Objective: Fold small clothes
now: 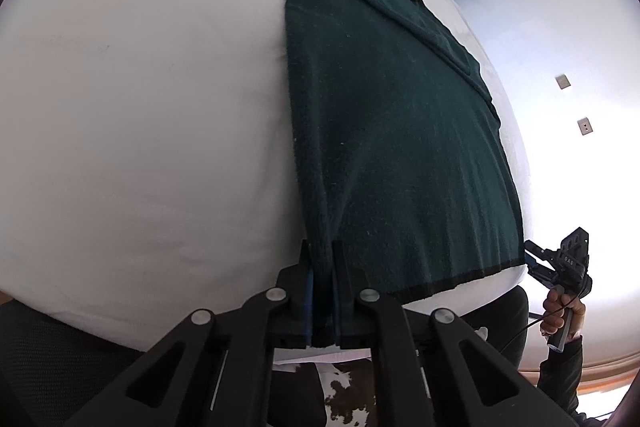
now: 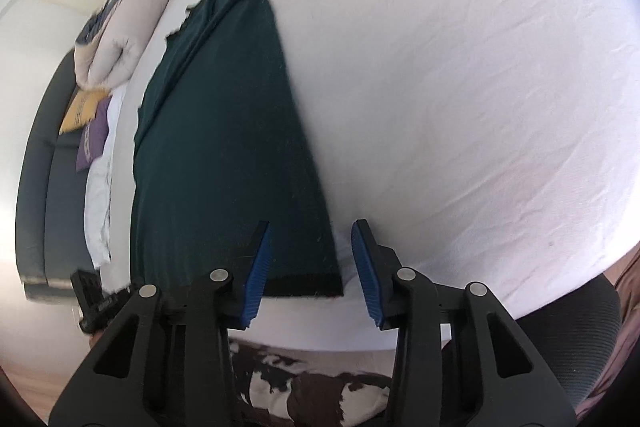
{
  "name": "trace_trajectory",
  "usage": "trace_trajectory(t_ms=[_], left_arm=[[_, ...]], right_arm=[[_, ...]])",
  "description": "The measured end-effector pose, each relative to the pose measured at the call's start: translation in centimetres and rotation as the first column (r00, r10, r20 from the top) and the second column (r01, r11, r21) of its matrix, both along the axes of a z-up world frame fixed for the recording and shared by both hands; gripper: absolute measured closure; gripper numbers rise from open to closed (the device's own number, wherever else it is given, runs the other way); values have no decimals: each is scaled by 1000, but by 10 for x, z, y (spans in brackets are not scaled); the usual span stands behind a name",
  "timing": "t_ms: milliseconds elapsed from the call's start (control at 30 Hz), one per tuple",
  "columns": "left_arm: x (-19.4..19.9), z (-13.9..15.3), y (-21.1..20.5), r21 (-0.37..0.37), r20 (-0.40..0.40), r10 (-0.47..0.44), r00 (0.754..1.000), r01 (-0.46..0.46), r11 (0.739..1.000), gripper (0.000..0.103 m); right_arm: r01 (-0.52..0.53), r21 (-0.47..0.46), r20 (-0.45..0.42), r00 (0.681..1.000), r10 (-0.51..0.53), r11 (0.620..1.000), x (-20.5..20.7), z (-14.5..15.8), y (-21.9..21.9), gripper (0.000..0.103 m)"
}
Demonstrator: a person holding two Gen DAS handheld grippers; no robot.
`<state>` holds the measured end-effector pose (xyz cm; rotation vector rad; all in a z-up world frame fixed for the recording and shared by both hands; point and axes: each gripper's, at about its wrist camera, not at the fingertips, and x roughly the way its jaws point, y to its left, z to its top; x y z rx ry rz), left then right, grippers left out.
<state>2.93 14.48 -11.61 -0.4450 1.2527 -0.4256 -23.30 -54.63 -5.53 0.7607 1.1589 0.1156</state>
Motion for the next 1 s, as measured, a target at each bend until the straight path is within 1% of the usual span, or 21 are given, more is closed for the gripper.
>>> trace_trajectory(t_ms=[100,167,233,300,367,433,567,633,733,833,1000], left_arm=[[-1,2,1,-5,2,-1,1000,1,1000,96],[-1,2,3,-11,4,-3,1000,3,1000,96],[-2,3,2,-17,8,-2,1000,2,1000,96],[-2,5,4,-30,15,2,1000,-2,1000,96],[-3,12,9,-69,25,15,1000,-13,998,97],[-2,23,16,-122,40,36,999,-31,992,97],[-2,46,24,-196,86,57,995,-39,980,97],[-2,58,26,-239,109,64,992,-36,970,97],[2,70,27,-291,127,80,989,-40,956,97],[11,78,27,-356,134,108,985,-54,933,97],[35,86,33,-422,142,169,975,-95,902,97]], right_arm=[[-47,22,-11,999,47,999,-2,-2,9,75],[-59,17,-14,998,59,998,-2,-2,12,90],[-72,4,-15,997,72,997,-1,-1,16,96],[-79,-23,-6,997,79,997,-3,3,19,97],[-77,-30,19,997,78,997,-4,12,19,97],[-72,-18,56,996,73,997,-4,22,16,97],[-81,15,142,987,78,997,-1,51,17,98],[-95,30,185,979,87,995,3,66,20,98],[-111,43,219,971,99,993,13,81,27,97],[-117,46,236,966,103,992,28,90,33,97],[-86,68,263,962,65,994,66,105,32,98]])
